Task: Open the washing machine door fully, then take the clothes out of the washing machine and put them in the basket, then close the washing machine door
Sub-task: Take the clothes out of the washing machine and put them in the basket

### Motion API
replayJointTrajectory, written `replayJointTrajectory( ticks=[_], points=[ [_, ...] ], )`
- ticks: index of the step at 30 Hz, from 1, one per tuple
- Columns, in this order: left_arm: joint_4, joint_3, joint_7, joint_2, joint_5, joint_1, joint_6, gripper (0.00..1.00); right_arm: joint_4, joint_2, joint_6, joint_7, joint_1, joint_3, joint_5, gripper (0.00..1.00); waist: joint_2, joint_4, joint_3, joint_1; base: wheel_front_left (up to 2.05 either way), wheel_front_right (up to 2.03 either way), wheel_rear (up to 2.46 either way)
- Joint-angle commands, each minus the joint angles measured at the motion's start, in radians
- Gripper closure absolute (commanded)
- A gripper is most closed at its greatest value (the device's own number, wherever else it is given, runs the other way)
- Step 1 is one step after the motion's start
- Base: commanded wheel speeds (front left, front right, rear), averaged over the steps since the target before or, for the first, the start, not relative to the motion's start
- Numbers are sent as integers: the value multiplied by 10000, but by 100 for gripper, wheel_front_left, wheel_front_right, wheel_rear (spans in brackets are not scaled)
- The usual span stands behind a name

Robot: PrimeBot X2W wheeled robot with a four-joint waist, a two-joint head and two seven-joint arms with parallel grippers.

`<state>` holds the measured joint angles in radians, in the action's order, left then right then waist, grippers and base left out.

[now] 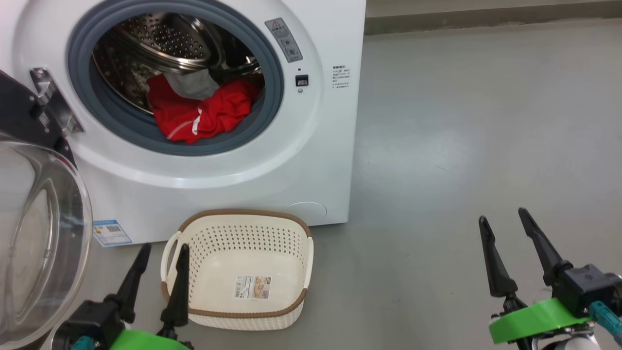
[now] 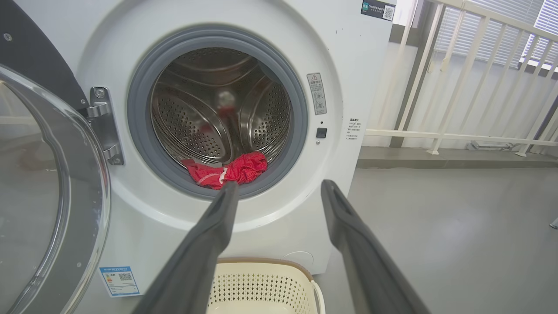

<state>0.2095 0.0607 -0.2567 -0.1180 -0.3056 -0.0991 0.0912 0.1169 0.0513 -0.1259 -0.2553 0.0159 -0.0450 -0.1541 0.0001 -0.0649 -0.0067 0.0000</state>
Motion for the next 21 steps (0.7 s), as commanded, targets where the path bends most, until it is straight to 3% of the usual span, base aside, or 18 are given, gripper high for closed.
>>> replayJointTrajectory(
  ticks=[1,21],
  points=[
    [-157,-418,-49,-271,129,33,-76,0,-337,32,-48,-64,-78,135,80,0,-1,-24,-79,0,0,0,0],
    [-127,-363,-46,-270,306,436,-366,0,-525,9,-48,-64,-428,62,70,0,-1,28,-255,0,14,-14,0]
  ],
)
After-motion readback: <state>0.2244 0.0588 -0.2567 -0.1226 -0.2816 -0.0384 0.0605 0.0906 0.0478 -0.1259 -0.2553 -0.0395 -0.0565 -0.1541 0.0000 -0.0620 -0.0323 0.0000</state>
